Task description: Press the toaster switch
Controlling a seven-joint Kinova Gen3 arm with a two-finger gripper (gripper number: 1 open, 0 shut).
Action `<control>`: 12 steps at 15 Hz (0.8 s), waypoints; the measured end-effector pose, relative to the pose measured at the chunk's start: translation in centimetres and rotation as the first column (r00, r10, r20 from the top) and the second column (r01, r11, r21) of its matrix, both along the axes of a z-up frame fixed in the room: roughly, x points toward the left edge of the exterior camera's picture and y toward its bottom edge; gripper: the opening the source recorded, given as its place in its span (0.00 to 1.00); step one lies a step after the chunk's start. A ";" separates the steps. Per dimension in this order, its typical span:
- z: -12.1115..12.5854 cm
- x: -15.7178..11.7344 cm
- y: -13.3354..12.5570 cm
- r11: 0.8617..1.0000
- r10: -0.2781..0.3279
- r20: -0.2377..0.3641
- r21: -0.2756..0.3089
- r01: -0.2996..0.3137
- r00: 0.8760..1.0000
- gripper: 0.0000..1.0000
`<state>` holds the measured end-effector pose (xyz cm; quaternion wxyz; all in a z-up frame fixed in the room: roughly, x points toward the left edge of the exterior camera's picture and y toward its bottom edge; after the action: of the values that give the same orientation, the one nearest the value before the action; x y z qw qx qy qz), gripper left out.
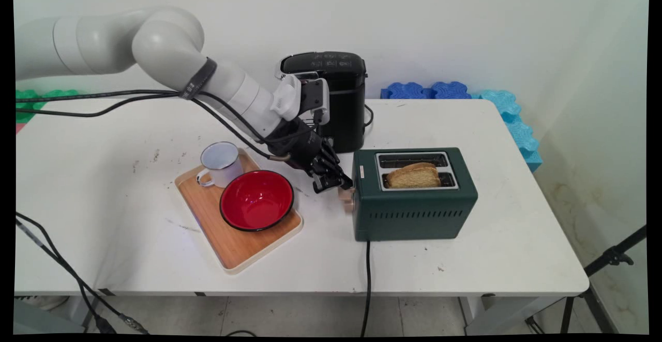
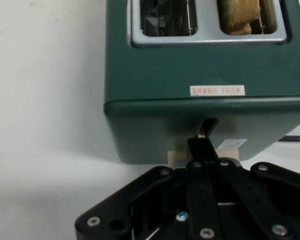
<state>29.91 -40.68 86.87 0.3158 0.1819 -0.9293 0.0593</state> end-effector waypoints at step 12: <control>-0.9 0.2 0.0 1.000 0.016 0.001 0.001 -0.016 1.000 0.00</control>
<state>30.10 -40.68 85.98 0.3146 0.1892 -0.9281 0.0614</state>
